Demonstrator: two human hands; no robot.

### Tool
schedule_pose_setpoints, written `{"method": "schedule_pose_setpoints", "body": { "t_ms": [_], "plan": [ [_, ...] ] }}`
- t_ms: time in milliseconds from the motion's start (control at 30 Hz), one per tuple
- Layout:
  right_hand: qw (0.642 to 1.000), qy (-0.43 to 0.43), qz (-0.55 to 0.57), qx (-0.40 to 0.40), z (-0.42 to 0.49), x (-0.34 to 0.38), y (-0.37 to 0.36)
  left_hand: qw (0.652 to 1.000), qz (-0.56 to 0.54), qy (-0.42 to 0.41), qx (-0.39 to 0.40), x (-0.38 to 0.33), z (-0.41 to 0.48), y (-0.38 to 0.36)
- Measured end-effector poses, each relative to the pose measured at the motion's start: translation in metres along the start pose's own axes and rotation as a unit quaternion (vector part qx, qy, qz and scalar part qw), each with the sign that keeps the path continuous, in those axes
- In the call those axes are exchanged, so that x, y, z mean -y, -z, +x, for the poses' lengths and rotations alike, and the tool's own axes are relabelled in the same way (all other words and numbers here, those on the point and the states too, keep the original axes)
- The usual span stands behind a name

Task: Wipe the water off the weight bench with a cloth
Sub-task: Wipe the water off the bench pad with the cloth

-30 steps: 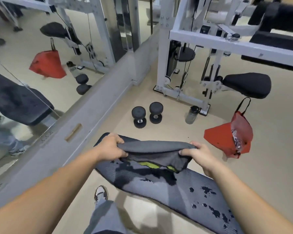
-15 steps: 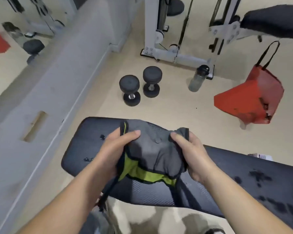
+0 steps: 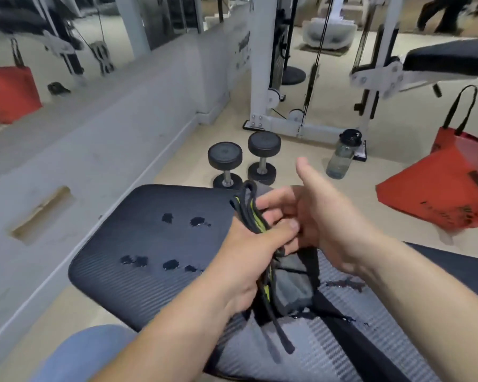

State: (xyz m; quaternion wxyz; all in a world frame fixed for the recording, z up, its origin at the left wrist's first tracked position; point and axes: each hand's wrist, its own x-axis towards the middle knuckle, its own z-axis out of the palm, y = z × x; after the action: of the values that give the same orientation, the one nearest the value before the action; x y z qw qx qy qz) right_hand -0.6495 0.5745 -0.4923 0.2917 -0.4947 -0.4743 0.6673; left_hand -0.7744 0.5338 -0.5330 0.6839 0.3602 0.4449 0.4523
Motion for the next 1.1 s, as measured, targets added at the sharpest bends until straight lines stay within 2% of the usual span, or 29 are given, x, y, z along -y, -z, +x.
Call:
{"method": "schedule_pose_setpoints", "body": {
  "t_ms": [100,200,333,400,467,500,567,633,700,767,833,933,1033,1100],
  "plan": [
    [0.997,0.025,-0.07,0.003,-0.003,0.021,-0.021,0.999,0.03,0.043,-0.007,-0.025,-0.014,0.021],
    [0.976,0.108,-0.183,-0.038,0.005,0.024,-0.044,0.996,0.077,0.032,-0.043,-0.036,-0.025,0.036],
    [0.926,0.213,-0.294,-0.101,0.043,0.0,-0.07,0.981,0.075,0.033,-0.174,-0.046,-0.035,0.07],
    [0.914,0.208,-0.327,-0.12,0.061,-0.014,-0.071,0.964,0.095,0.017,-0.249,-0.056,-0.039,0.1],
    [0.912,0.172,-0.358,-0.097,0.077,-0.026,-0.064,0.933,0.163,-0.035,-0.319,-0.074,-0.043,0.131],
    [0.908,0.147,-0.383,-0.088,0.086,-0.032,-0.06,0.905,0.227,-0.069,-0.353,-0.083,-0.043,0.146],
    [0.885,0.096,-0.448,-0.088,0.103,-0.042,-0.054,0.818,0.4,-0.11,-0.399,-0.095,-0.044,0.174],
    [0.866,0.062,-0.488,-0.09,0.119,-0.048,-0.053,0.748,0.542,-0.081,-0.375,-0.089,-0.039,0.197],
    [0.844,0.049,-0.528,-0.079,0.131,-0.049,-0.056,0.722,0.634,0.045,-0.274,-0.059,-0.031,0.21],
    [0.817,0.039,-0.572,-0.06,0.141,-0.049,-0.062,0.681,0.697,0.163,-0.156,-0.018,-0.027,0.214],
    [0.79,0.02,-0.61,-0.05,0.149,-0.047,-0.067,0.653,0.729,0.174,-0.107,0.005,-0.031,0.211],
    [0.792,-0.009,-0.608,-0.05,0.16,-0.033,-0.065,0.661,0.731,0.129,-0.108,0.003,-0.014,0.229],
    [0.796,-0.024,-0.603,-0.04,0.16,-0.025,-0.06,0.699,0.695,0.1,-0.14,-0.02,0.037,0.25],
    [0.79,-0.023,-0.611,-0.039,0.157,-0.028,-0.059,0.702,0.686,0.089,-0.171,-0.02,0.058,0.243]
  ]
}}
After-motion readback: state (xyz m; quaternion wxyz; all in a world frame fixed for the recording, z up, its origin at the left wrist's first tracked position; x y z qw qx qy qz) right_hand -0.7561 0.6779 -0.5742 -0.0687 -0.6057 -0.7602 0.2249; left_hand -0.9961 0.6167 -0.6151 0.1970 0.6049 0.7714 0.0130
